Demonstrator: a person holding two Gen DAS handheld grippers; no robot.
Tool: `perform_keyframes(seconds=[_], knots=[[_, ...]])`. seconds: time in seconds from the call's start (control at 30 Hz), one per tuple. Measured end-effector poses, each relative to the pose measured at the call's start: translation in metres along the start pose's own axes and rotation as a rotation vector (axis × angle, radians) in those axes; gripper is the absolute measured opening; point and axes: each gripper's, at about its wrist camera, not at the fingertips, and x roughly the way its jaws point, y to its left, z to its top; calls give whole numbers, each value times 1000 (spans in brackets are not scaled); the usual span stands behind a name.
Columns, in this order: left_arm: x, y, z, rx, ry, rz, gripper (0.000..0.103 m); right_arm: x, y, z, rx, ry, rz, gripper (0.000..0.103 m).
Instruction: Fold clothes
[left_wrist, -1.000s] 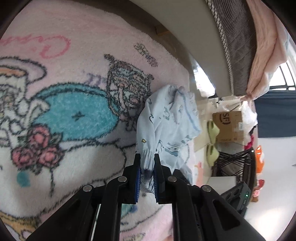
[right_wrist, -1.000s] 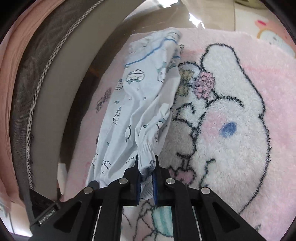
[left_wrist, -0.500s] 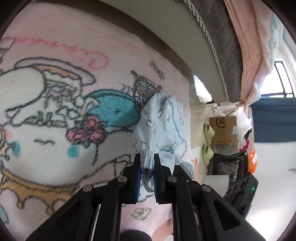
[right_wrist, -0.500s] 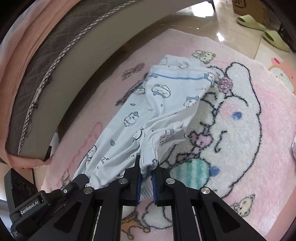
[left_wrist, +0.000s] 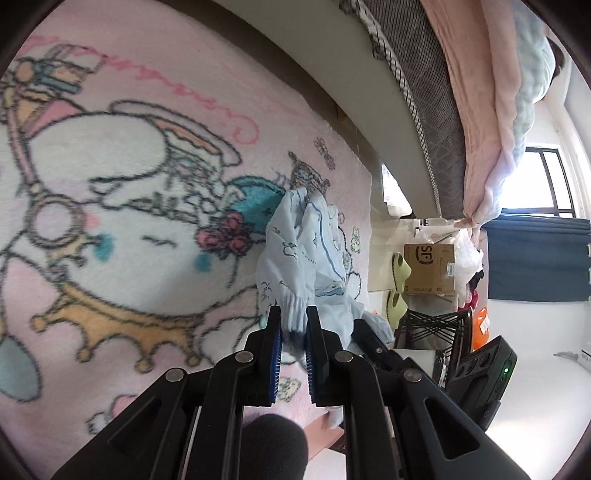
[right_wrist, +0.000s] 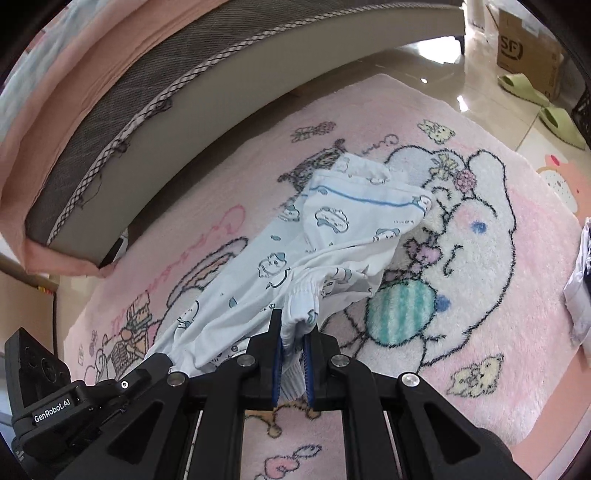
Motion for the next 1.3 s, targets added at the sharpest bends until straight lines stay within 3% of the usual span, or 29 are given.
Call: perform_keyframes(seconds=[0.37, 0.47, 0.63, 0.8, 0.9, 0.93, 1.0, 1.03, 1.13, 1.3], knots=[[-113, 32, -12, -14, -152, -16, 9, -24, 66, -48, -137, 8, 16, 7], [-124, 44, -20, -31, -155, -6, 9, -30, 78, -61, -164, 4, 22, 7], [-119, 63, -42, -42, -118, -65, 10, -46, 87, -68, -190, -8, 56, 7], [-106, 60, -67, 45, -163, -98, 11, -61, 92, -68, -208, -27, 63, 7], [-105, 40, -86, 214, -241, -39, 14, -64, 93, -67, -209, -25, 67, 7], [-104, 34, -92, 273, -258, -21, 22, -65, 93, -66, -209, -24, 69, 7], [-101, 28, -102, 335, -270, -16, 65, -65, 92, -66, -210, -23, 72, 7], [-99, 29, -103, 329, -265, -34, 92, -65, 92, -66, -210, -21, 74, 7], [-91, 34, -107, 294, -243, -62, 95, -65, 90, -66, -207, -12, 86, 7], [-71, 36, -116, 378, -296, 190, 95, -66, 88, -66, -202, -1, 95, 7]])
